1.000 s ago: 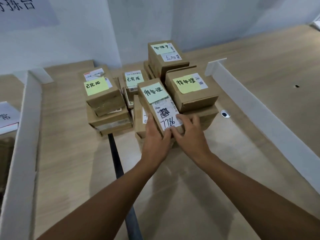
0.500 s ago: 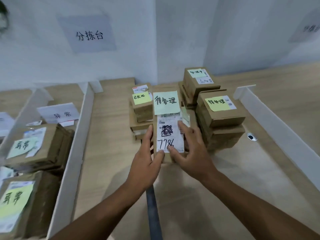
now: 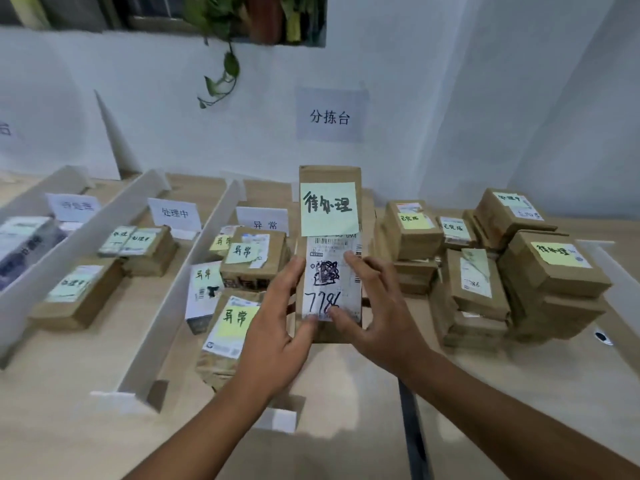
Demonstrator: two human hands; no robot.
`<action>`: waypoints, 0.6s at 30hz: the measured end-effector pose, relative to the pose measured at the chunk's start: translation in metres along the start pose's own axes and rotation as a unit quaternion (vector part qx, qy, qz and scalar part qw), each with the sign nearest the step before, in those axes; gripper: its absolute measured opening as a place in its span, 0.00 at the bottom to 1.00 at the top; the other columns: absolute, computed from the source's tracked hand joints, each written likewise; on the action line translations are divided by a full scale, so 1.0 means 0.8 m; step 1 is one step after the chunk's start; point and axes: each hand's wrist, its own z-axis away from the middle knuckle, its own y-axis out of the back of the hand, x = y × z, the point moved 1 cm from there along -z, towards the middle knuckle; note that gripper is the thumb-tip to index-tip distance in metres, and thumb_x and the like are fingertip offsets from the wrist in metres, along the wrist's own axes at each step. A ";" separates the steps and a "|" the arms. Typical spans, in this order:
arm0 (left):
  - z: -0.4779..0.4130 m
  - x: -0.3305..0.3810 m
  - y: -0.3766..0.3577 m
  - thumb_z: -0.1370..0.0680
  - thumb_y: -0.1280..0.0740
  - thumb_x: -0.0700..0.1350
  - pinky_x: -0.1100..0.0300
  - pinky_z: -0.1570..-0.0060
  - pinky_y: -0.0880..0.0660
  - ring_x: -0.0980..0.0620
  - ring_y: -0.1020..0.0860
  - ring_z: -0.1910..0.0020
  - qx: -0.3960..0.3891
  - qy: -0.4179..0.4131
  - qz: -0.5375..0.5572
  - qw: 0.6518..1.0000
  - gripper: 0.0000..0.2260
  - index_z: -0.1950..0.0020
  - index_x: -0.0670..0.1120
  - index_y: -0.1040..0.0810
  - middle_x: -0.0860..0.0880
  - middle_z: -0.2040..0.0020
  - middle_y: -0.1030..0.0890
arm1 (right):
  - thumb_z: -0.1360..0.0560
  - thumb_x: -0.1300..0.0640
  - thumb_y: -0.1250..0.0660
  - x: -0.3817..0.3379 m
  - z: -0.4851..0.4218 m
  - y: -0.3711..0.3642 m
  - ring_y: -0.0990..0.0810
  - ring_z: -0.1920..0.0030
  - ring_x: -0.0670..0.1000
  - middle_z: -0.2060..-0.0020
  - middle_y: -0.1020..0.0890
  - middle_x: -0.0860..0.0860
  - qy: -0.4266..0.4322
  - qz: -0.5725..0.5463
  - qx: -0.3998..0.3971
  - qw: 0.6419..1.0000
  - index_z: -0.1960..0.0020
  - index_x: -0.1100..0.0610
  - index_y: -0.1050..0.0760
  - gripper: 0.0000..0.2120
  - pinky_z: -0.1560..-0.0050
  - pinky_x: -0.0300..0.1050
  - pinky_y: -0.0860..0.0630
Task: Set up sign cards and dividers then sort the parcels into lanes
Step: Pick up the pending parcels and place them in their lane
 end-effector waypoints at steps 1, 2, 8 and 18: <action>0.010 -0.002 0.025 0.21 0.35 0.52 0.44 0.34 0.24 0.51 0.29 0.25 0.010 -0.003 -0.002 1.000 0.31 0.19 0.57 0.40 0.56 0.22 0.32 | 0.24 0.44 0.30 -0.021 -0.002 -0.018 0.32 0.30 0.47 0.32 0.36 0.49 0.008 -0.003 0.003 1.000 0.21 0.45 0.40 0.35 0.39 0.38 0.21; 0.020 -0.005 0.049 0.20 0.35 0.52 0.44 0.33 0.25 0.50 0.30 0.25 0.017 -0.008 -0.005 1.000 0.30 0.19 0.55 0.40 0.55 0.22 0.32 | 0.24 0.45 0.30 -0.042 -0.003 -0.036 0.32 0.30 0.45 0.32 0.36 0.49 0.016 -0.004 0.006 1.000 0.21 0.45 0.40 0.35 0.40 0.34 0.23; 0.074 -0.019 0.173 0.19 0.35 0.60 0.46 0.34 0.24 0.54 0.27 0.28 0.071 0.003 -0.009 0.997 0.27 0.21 0.62 0.38 0.59 0.25 0.30 | 0.23 0.45 0.31 -0.143 -0.009 -0.131 0.30 0.30 0.49 0.33 0.35 0.50 0.042 -0.031 -0.008 0.999 0.22 0.49 0.38 0.33 0.38 0.43 0.22; 0.114 -0.035 0.311 0.19 0.34 0.55 0.56 0.44 0.20 0.60 0.24 0.33 0.200 0.045 -0.101 0.974 0.26 0.22 0.64 0.37 0.64 0.26 0.29 | 0.25 0.45 0.30 -0.234 -0.075 -0.254 0.29 0.32 0.45 0.35 0.34 0.48 0.082 -0.114 -0.100 0.985 0.23 0.50 0.35 0.33 0.37 0.29 0.30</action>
